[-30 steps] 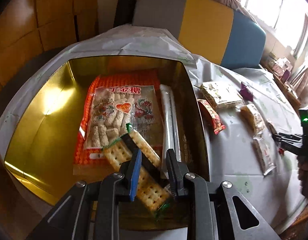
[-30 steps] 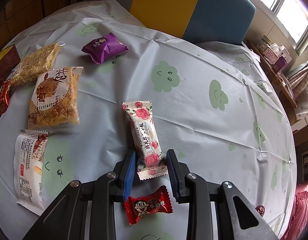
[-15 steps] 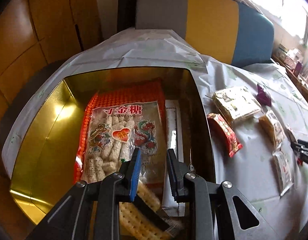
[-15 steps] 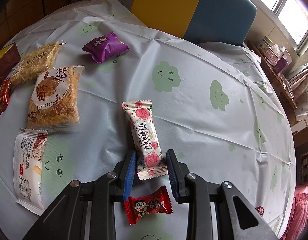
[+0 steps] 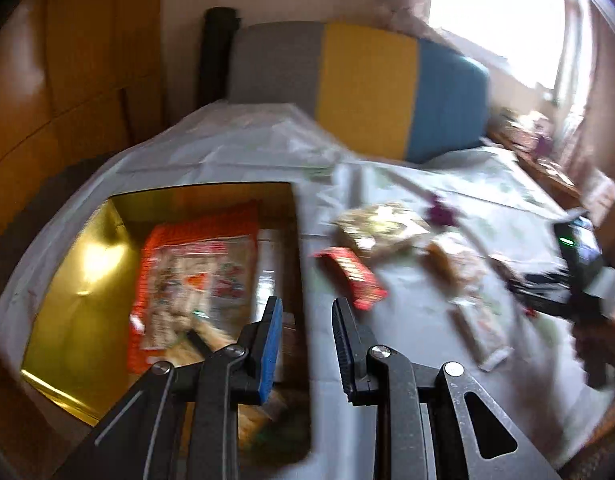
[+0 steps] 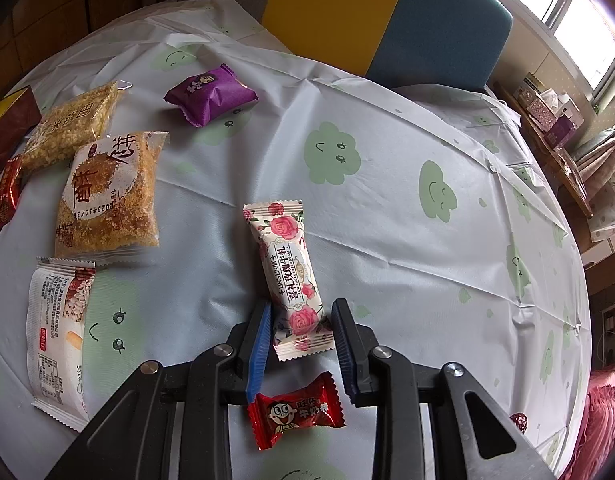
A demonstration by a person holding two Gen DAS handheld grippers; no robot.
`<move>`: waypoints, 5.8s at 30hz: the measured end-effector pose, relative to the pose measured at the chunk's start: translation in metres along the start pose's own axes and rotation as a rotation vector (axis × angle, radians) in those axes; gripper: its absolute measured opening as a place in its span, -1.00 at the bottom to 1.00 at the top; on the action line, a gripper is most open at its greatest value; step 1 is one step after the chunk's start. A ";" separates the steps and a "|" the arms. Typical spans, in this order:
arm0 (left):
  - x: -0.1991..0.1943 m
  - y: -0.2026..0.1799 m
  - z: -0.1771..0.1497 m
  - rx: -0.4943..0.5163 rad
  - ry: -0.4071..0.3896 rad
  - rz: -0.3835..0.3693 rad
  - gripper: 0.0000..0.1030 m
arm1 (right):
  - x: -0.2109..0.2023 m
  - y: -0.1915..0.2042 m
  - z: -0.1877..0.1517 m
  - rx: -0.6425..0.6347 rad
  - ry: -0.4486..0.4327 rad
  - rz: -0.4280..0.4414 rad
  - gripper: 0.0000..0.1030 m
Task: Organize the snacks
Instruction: 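Withdraw the left tool from the tray while the right tool grasps the pink-flowered candy, then carry the pink-flowered candy into the gold tray and open the right tool, then move the left tool toward the long red bag while the right tool approaches the small red candy, then grasp the small red candy with the right tool while the left tool reaches the red bag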
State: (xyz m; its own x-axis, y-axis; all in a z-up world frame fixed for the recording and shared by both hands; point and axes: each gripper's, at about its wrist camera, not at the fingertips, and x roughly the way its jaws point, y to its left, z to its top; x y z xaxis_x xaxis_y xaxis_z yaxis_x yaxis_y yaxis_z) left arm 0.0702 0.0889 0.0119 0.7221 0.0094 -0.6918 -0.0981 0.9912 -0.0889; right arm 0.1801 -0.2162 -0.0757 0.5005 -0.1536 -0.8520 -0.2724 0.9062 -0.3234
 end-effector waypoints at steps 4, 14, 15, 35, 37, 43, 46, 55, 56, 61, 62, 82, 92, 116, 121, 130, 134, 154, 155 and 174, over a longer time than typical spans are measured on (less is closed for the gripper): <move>-0.011 -0.034 -0.016 0.104 0.011 -0.116 -0.49 | -0.001 0.001 -0.001 -0.003 -0.005 -0.006 -0.41; -0.008 -0.090 -0.072 0.294 0.124 -0.282 -0.49 | -0.003 0.004 -0.005 -0.005 -0.022 -0.012 -0.43; -0.007 -0.094 -0.078 0.307 0.134 -0.286 -0.49 | -0.003 0.004 -0.006 -0.004 -0.023 -0.013 -0.43; 0.016 -0.076 -0.104 0.247 0.171 -0.408 -0.49 | -0.017 0.007 0.014 0.049 0.074 0.030 -0.46; 0.018 -0.073 -0.104 0.222 0.170 -0.427 -0.49 | -0.027 0.010 0.016 0.042 0.056 0.037 -0.46; 0.017 -0.070 -0.105 0.201 0.154 -0.444 -0.49 | -0.054 0.031 0.022 0.015 0.035 0.148 -0.46; 0.017 -0.068 -0.105 0.190 0.153 -0.453 -0.49 | -0.067 0.053 0.028 -0.017 0.015 0.197 -0.46; 0.017 -0.065 -0.108 0.181 0.141 -0.469 -0.50 | -0.103 0.134 0.043 -0.162 0.005 0.403 -0.46; 0.017 -0.065 -0.108 0.180 0.141 -0.470 -0.50 | -0.108 0.142 0.047 -0.177 0.001 0.434 -0.46; 0.018 -0.063 -0.107 0.171 0.139 -0.479 -0.50 | -0.129 0.190 0.071 -0.252 0.012 0.604 -0.46; 0.018 -0.063 -0.108 0.171 0.138 -0.481 -0.50 | -0.130 0.201 0.076 -0.260 0.023 0.634 -0.46; 0.021 -0.061 -0.108 0.169 0.132 -0.488 -0.50 | -0.110 0.222 0.083 -0.261 0.038 0.700 -0.23; 0.020 -0.065 -0.108 0.181 0.131 -0.465 -0.50 | -0.100 0.123 0.046 -0.121 -0.022 0.460 -0.23; 0.016 -0.056 -0.045 0.085 0.197 -0.327 -0.49 | -0.031 -0.016 0.005 0.198 0.009 0.162 -0.23; 0.036 -0.056 -0.006 0.017 0.218 -0.243 -0.49 | -0.043 -0.022 0.008 0.230 -0.027 0.207 -0.23; 0.101 -0.052 0.051 -0.099 0.334 -0.031 -0.35 | -0.060 -0.022 0.012 0.233 -0.078 0.233 -0.23; 0.123 -0.056 0.053 -0.081 0.369 0.025 -0.32 | -0.063 -0.024 0.013 0.237 -0.093 0.242 -0.23; 0.119 -0.063 0.027 -0.007 0.286 -0.100 -0.82 | -0.062 -0.032 0.012 0.276 -0.082 0.227 -0.23; 0.117 -0.068 0.023 0.002 0.299 -0.151 -0.83 | -0.062 -0.032 0.012 0.273 -0.082 0.222 -0.23; 0.111 -0.051 0.054 0.032 0.251 0.025 -0.15 | -0.062 -0.035 0.010 0.294 -0.073 0.219 -0.23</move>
State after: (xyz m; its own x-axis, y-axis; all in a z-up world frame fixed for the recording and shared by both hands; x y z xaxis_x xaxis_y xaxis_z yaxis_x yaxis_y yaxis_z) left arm 0.1927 0.0466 -0.0219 0.5266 0.0045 -0.8501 -0.0885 0.9948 -0.0496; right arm 0.1668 -0.2348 -0.0071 0.5169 0.0753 -0.8527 -0.1374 0.9905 0.0042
